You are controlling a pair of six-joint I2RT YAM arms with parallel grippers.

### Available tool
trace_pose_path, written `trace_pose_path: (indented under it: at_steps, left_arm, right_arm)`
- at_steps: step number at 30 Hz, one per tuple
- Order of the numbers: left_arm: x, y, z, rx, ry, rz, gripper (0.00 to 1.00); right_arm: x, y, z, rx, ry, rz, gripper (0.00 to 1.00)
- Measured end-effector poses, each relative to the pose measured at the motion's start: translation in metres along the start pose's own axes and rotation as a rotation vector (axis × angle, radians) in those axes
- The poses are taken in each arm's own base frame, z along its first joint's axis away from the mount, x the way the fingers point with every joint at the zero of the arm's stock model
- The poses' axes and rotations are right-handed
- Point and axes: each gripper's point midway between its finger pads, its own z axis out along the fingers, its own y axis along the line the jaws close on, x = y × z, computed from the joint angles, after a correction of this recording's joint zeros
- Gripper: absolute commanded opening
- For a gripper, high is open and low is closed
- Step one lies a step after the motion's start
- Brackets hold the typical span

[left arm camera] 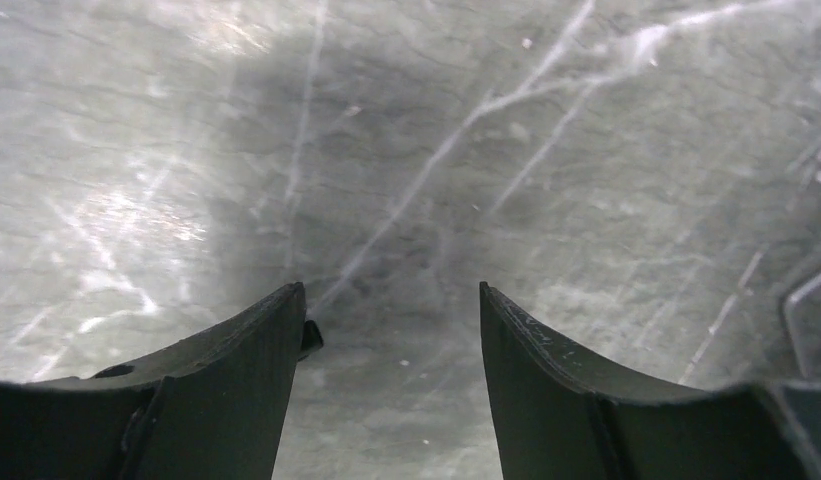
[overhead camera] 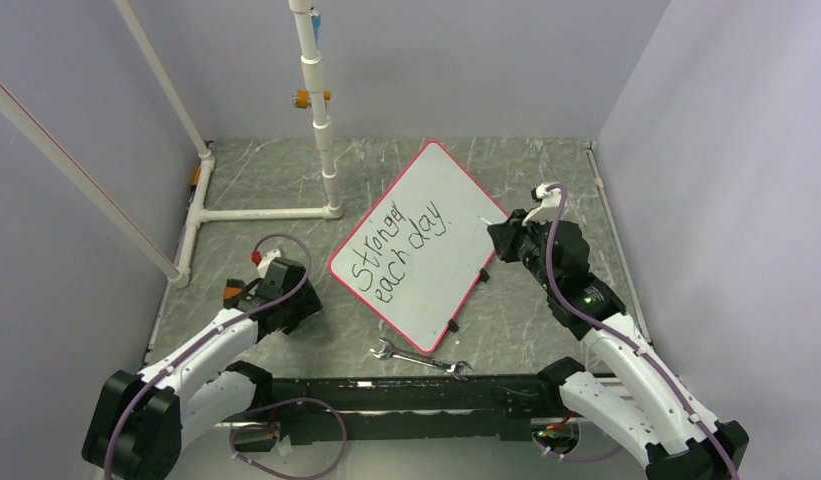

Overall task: Write a sentence on the whiteboard
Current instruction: Pick up the pen cap from the center of the board.

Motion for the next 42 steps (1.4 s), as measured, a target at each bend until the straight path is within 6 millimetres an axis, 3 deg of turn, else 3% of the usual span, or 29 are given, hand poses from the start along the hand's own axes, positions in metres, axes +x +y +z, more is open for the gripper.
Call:
trace_pose_path:
  at_steps: [3, 7, 11, 25, 34, 42]
  left_arm:
    - [0.005, -0.010, -0.002, 0.051, 0.013, -0.007, 0.68]
    - [0.016, -0.013, -0.010, 0.081, 0.042, 0.004, 0.77]
    - [0.018, -0.006, -0.013, 0.047, 0.038, 0.022, 0.85]
    - [0.007, 0.027, -0.015, -0.160, -0.003, 0.032, 0.90]
    - [-0.002, 0.036, -0.038, -0.149, -0.092, -0.138, 0.78]
    - [0.029, 0.064, -0.030, -0.315, -0.018, -0.334, 0.70]
  right_arm:
    - [0.001, -0.001, 0.000, 0.002, 0.006, -0.001, 0.00]
    - [0.002, -0.001, 0.000, 0.002, 0.007, 0.000, 0.00]
    - [0.003, -0.001, 0.000, 0.001, 0.008, 0.000, 0.00]
    - [0.004, -0.001, -0.002, -0.002, 0.011, 0.000, 0.00]
    - [0.006, 0.002, -0.003, -0.020, 0.014, 0.001, 0.00]
    - [0.006, 0.003, -0.003, -0.024, 0.016, 0.001, 0.00]
